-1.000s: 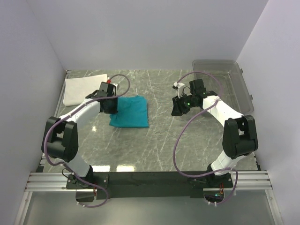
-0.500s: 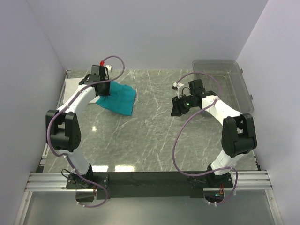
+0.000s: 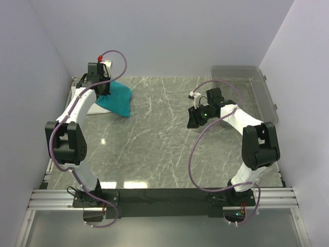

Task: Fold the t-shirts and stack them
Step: Neatly place the folded tshirt to the corner

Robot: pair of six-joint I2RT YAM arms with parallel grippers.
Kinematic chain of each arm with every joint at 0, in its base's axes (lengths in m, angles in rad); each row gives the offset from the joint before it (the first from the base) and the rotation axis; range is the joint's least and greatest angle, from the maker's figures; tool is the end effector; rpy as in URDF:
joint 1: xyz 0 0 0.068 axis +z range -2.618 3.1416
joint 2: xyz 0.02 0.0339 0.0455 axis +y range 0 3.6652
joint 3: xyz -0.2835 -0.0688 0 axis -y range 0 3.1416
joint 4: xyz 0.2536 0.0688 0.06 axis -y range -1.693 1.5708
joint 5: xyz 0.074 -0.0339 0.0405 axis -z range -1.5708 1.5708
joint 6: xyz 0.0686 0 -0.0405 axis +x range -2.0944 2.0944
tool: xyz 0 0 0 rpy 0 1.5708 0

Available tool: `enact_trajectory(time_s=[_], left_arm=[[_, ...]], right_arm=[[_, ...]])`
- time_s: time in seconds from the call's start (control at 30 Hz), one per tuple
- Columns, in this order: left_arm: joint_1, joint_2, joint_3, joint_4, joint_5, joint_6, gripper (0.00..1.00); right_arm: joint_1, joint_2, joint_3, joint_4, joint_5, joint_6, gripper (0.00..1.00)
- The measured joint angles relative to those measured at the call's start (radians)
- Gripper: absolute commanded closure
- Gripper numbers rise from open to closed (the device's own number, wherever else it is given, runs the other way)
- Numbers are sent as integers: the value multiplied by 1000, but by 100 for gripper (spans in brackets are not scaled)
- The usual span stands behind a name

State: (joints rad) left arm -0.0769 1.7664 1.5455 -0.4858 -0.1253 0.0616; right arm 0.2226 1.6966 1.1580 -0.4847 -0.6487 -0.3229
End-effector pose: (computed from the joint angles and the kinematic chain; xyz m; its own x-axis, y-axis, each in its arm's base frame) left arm 0.4431 -0.0255 0.3023 -0.6473 0.1111 -0.7541 0.0214 0.9916 0.1278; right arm 0.3527 0.1223 0.2063 -0.6366 -0.4033 -0.6573 -0.7220 0.6114 0.3240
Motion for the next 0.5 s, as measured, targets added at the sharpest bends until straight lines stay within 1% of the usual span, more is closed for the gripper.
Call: enact_trajectory(time_s=[0.5], left_arm=[[22, 0, 38, 18, -4, 6, 100]], right_arm=[[-1, 8, 0, 1, 0, 0, 55]])
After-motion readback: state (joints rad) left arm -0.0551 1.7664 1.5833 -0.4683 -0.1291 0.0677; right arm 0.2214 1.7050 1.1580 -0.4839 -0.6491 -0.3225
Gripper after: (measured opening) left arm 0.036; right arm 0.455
